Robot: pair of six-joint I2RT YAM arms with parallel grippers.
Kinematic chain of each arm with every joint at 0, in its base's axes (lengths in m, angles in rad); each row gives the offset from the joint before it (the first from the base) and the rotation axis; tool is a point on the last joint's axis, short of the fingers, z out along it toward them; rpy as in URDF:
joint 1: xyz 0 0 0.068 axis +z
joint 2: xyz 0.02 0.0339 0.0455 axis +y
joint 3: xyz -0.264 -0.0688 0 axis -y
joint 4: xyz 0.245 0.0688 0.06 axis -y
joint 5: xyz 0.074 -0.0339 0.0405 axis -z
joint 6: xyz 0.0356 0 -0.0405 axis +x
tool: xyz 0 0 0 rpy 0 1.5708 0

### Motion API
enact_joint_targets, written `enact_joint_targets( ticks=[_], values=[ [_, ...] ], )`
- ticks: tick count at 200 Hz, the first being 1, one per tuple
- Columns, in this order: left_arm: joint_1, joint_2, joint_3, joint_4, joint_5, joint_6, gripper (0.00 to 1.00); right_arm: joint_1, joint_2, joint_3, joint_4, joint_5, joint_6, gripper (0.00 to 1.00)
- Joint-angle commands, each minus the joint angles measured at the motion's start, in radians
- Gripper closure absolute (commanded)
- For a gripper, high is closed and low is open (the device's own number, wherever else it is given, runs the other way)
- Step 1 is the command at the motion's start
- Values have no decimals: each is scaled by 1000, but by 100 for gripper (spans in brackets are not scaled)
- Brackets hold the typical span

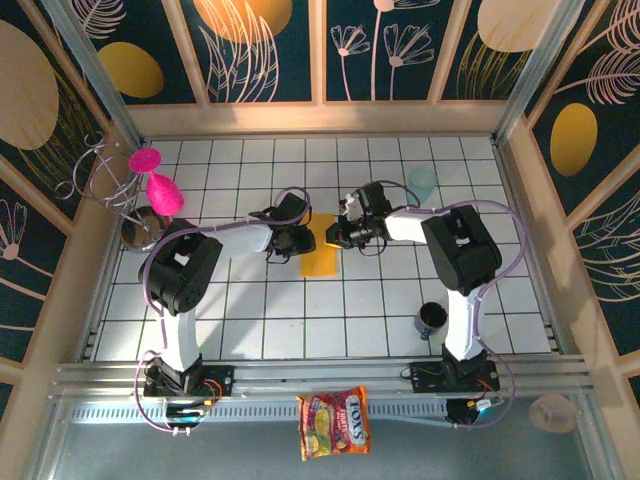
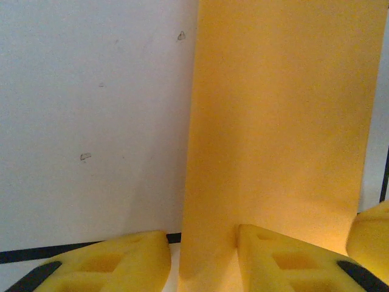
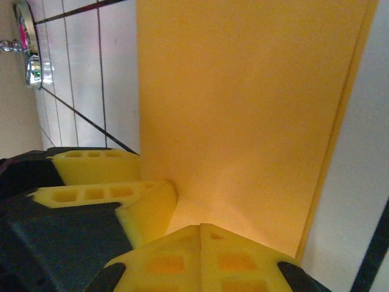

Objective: Fold a paper plane with a square sheet of paper (pick it up from the middle)

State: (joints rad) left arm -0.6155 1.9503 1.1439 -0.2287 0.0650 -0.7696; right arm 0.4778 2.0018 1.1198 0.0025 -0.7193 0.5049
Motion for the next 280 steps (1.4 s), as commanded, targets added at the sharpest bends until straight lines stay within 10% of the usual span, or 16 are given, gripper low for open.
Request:
enact_joint_targets(
  ticks=[1, 132, 216, 280],
  values=[
    [-6, 210, -88, 50, -28, 21, 60, 6, 32, 17, -6, 3, 8, 94],
    [-4, -180, -40, -14, -168, 15, 59, 0, 126, -41, -185, 238, -39, 99],
    [-6, -158, -98, 271, 247, -59, 78, 5, 152, -69, -175, 242, -37, 99],
    [-4, -12, -2, 164, 227, 48, 92, 5, 177, -66, -176, 248, -39, 100]
  ],
)
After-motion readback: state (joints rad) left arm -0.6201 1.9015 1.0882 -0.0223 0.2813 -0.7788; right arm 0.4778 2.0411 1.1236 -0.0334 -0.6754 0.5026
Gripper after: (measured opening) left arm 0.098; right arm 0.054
